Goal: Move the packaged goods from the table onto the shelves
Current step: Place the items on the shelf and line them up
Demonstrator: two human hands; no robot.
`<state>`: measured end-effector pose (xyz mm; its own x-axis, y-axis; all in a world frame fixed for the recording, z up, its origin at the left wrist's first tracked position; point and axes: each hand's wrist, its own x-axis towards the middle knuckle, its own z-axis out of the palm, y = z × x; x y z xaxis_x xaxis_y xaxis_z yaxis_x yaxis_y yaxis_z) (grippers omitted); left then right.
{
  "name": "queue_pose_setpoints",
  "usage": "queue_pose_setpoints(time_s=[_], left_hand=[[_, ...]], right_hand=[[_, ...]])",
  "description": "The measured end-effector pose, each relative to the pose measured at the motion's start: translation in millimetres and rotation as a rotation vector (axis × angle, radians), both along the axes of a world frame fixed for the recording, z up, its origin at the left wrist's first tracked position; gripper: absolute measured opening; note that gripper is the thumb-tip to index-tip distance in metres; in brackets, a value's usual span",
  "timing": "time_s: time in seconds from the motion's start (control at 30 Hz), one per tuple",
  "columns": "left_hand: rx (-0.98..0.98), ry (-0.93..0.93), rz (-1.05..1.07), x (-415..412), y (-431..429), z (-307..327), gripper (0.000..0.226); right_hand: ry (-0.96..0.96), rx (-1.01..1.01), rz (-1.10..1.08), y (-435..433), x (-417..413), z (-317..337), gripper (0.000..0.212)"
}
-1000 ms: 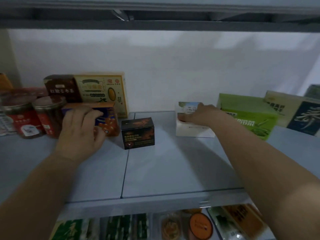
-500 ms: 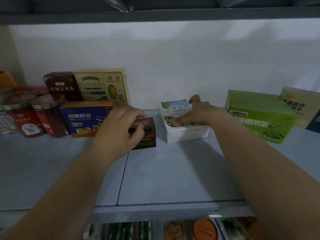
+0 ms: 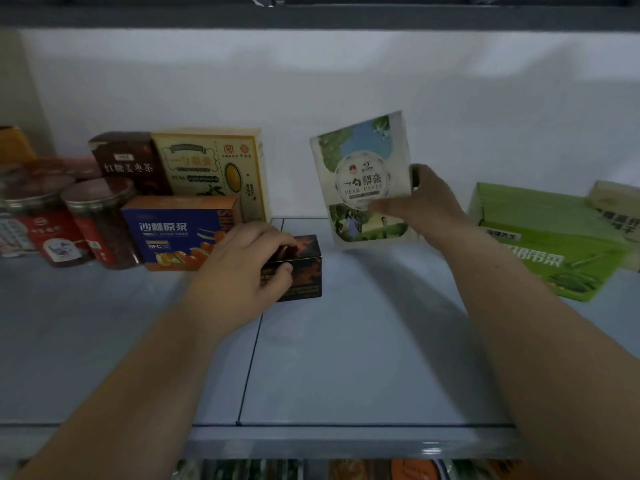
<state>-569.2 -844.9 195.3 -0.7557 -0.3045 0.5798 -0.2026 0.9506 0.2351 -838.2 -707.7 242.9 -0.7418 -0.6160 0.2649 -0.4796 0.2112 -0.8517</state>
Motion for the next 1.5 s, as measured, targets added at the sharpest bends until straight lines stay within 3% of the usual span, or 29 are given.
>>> queue_pose_setpoints(time_s=[0.07, 0.17, 0.27, 0.53, 0.73, 0.9, 1.17, 1.27, 1.33, 1.4, 1.5], left_hand=[[0.004, -0.006, 0.004, 1, 1, 0, 0.044], [0.011, -0.016, 0.005, 1, 3, 0, 0.043], [0.024, -0.004, 0.015, 1, 4, -1, 0.037], [0.102, -0.035, 0.007, 1, -4, -3, 0.043], [-0.162, -0.03, 0.065, -4, -11, -9, 0.047], [-0.359, -0.172, 0.132, -18, 2, -14, 0.073], [-0.327, -0.214, 0.271, -31, 0, -29, 0.082], [-0.3, -0.185, 0.238, -26, 0, -23, 0.087], [-0.307, -0.09, 0.267, -15, -4, -8, 0.08], [-0.297, 0.052, 0.359, 0, -18, 7, 0.071], [-0.31, 0.057, 0.486, 21, -48, 11, 0.069]], right_hand=[[-0.035, -0.069, 0.029, -10, 0, -8, 0.067], [-0.083, 0.0, 0.105, -29, 1, -31, 0.069], [-0.023, 0.093, 0.13, -45, 1, -47, 0.071], [0.077, 0.095, 0.2, -92, 9, -48, 0.071], [0.125, 0.041, 0.205, -103, 19, -56, 0.066], [0.118, 0.045, 0.198, -104, 18, -58, 0.066], [0.15, 0.127, 0.156, -103, 17, -60, 0.067], [0.081, 0.06, -0.014, -97, 23, -57, 0.072], [0.171, -0.122, -0.133, -84, 35, -48, 0.054], [0.339, -0.259, -0.084, -71, 54, -38, 0.04], [0.617, -0.068, 0.295, -62, 88, -35, 0.045]])
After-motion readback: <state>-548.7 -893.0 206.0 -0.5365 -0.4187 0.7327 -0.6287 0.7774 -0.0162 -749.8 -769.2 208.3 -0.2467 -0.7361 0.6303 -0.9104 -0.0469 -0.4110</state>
